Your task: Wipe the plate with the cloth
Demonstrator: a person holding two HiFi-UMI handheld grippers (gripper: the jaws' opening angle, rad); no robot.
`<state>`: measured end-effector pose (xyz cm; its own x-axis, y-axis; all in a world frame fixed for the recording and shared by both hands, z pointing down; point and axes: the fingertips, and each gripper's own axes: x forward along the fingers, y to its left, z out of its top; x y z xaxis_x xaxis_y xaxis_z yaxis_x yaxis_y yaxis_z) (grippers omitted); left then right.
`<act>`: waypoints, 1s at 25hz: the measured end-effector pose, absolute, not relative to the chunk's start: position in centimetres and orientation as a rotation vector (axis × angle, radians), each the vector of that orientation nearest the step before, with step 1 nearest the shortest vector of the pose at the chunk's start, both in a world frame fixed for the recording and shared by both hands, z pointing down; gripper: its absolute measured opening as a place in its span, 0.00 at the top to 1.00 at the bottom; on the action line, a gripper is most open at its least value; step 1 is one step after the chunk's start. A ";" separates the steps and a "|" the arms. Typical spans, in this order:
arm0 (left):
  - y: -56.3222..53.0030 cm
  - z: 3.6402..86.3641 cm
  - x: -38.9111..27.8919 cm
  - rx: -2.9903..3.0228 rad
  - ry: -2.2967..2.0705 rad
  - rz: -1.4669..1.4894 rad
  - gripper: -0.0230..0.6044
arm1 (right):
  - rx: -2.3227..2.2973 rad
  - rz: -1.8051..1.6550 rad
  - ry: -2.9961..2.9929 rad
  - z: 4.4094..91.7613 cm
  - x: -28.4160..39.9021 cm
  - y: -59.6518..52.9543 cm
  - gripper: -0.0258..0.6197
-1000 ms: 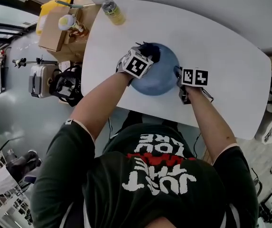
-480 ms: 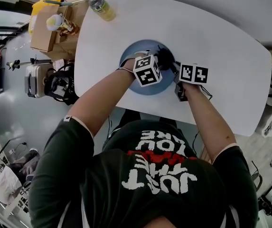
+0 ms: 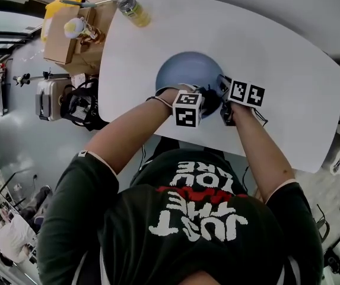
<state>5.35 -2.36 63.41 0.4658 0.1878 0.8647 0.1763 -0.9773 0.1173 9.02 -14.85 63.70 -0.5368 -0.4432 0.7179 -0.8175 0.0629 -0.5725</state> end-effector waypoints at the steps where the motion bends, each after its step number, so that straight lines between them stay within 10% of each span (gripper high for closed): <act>1: -2.1 63.5 4.9 2.666 0.334 1.592 0.84 | 1.277 1.461 -1.996 63.7 9.2 -14.9 0.94; 25: -14.1 63.9 -9.5 2.333 -0.548 1.676 0.84 | 1.132 1.192 -1.987 63.2 9.3 -13.9 0.94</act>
